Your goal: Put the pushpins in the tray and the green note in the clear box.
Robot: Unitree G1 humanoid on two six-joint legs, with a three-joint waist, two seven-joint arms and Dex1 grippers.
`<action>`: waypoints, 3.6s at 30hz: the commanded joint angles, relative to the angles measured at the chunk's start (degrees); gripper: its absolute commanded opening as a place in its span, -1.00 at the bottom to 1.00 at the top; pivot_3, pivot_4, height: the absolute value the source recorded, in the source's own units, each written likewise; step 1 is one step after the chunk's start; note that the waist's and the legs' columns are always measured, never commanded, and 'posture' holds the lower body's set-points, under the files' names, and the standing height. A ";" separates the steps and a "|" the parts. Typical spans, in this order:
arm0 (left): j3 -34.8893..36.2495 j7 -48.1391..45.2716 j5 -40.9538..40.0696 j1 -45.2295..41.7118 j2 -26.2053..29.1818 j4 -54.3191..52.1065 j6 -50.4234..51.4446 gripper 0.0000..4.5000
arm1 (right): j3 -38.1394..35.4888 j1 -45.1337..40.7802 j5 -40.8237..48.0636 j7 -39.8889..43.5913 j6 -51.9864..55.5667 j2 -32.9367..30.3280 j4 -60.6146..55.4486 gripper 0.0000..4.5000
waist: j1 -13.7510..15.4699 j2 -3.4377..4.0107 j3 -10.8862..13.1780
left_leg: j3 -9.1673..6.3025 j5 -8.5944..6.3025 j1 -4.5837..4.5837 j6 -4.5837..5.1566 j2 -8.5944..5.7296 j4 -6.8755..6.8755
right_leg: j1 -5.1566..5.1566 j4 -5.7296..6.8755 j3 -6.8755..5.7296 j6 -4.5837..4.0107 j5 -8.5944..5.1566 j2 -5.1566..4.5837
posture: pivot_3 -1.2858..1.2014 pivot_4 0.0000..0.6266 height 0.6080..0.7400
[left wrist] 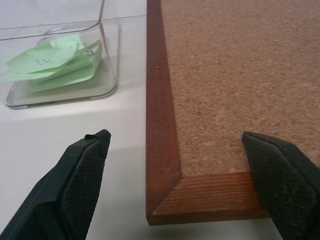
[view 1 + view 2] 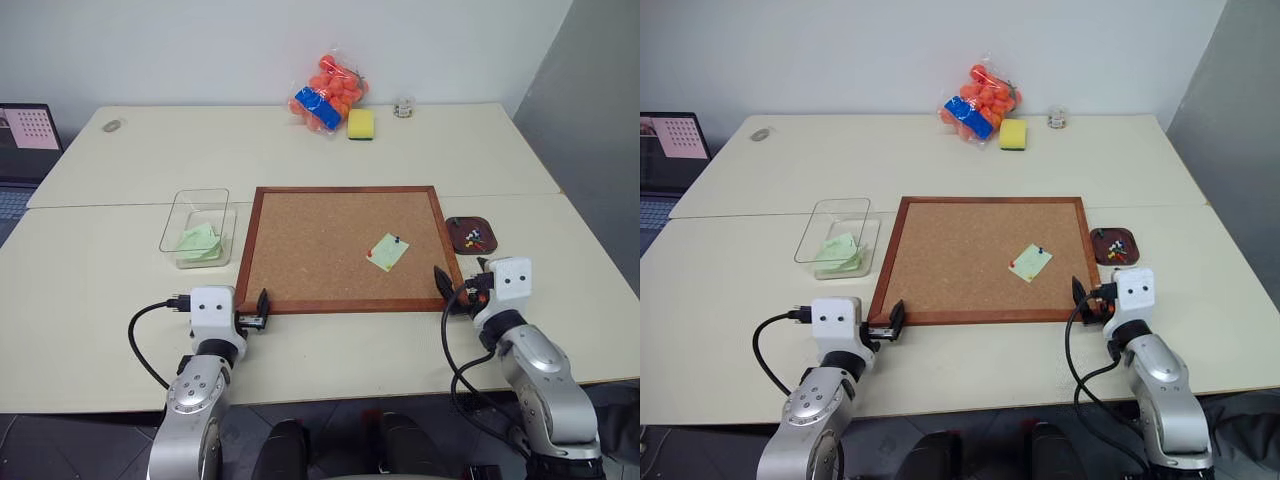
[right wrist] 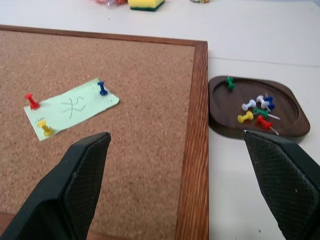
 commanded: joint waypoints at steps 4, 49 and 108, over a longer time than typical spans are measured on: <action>-0.45 -0.88 -0.75 -0.50 -0.17 -1.13 -0.81 0.98 | -1.54 0.37 0.88 0.34 -0.54 -0.82 -3.07 1.00 | 0.00 0.00 0.00 | 0.00 0.00 0.00 0.00 -0.01 0.00 | 0.00 0.00 0.01 0.00 0.00 0.00 | 0.03 -0.52 1.00; -7.48 -29.08 -13.91 -21.16 10.97 8.94 1.22 0.98 | 2.47 -11.12 4.47 15.89 -2.38 -8.61 7.05 1.00 | -0.45 0.06 0.08 | 0.08 0.01 0.04 0.02 0.00 -0.02 | -0.03 0.10 -0.01 -0.09 -0.04 0.24 | 0.03 -0.52 1.00; -3.69 -33.34 -12.99 -28.35 13.38 28.88 -11.42 -0.99 | 5.17 -25.08 5.55 23.84 -10.97 -7.26 26.68 1.00 | -0.05 0.09 0.16 | 0.00 0.01 0.00 0.02 -0.02 0.06 | -0.02 0.24 -0.05 -0.35 0.17 -0.04 | 0.03 -0.52 1.00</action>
